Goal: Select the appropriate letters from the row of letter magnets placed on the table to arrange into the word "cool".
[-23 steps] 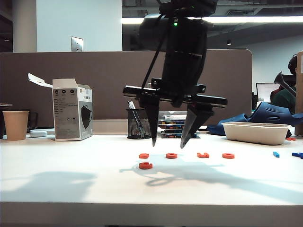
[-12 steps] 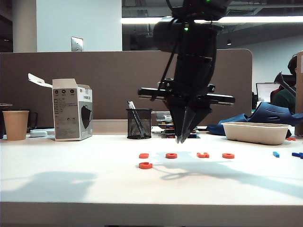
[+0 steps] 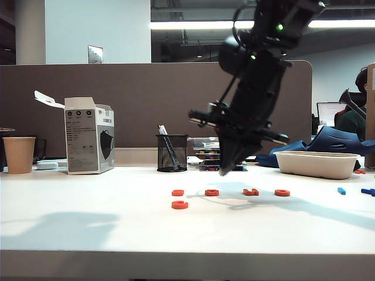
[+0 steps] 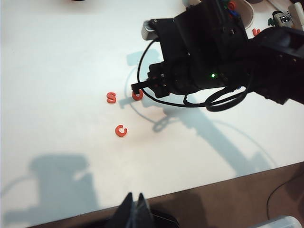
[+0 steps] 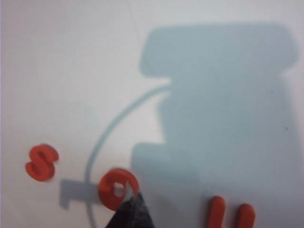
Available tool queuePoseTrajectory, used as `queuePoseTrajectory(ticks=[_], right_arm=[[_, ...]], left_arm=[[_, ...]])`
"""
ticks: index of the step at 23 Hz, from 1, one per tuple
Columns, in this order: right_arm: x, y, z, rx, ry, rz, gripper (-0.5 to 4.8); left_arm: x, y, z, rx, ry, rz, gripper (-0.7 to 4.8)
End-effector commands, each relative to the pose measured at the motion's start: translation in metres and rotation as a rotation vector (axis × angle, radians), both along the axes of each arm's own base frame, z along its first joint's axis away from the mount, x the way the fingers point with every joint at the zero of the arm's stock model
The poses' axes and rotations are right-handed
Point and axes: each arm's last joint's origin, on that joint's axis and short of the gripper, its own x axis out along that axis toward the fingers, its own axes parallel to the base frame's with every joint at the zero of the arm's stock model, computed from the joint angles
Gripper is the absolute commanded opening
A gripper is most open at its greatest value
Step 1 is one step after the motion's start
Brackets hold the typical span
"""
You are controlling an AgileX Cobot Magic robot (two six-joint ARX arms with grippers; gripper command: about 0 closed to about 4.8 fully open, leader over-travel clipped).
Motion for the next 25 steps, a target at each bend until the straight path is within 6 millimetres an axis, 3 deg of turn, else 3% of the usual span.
queuePoseTrajectory(ticks=[1, 5, 11, 25], right_arm=[[0.001, -0.001, 0.002, 0.062, 0.020, 0.024, -0.02], [0.001, 0.001, 0.003, 0.099, 0.025, 0.045, -0.02], [0.003, 0.002, -0.011, 0.097, 0.076, 0.046, -0.02], [0.005, 0.002, -0.011, 0.083, 0.049, 0.032, -0.02]], left_arm=[[0.000, 0.002, 0.002, -0.005, -0.009, 0.006, -0.03], [0.000, 0.002, 0.002, -0.004, -0.012, 0.008, -0.03], [0.000, 0.002, 0.002, -0.004, -0.009, 0.006, -0.03], [0.000, 0.002, 0.001, -0.001, -0.007, 0.006, -0.03]])
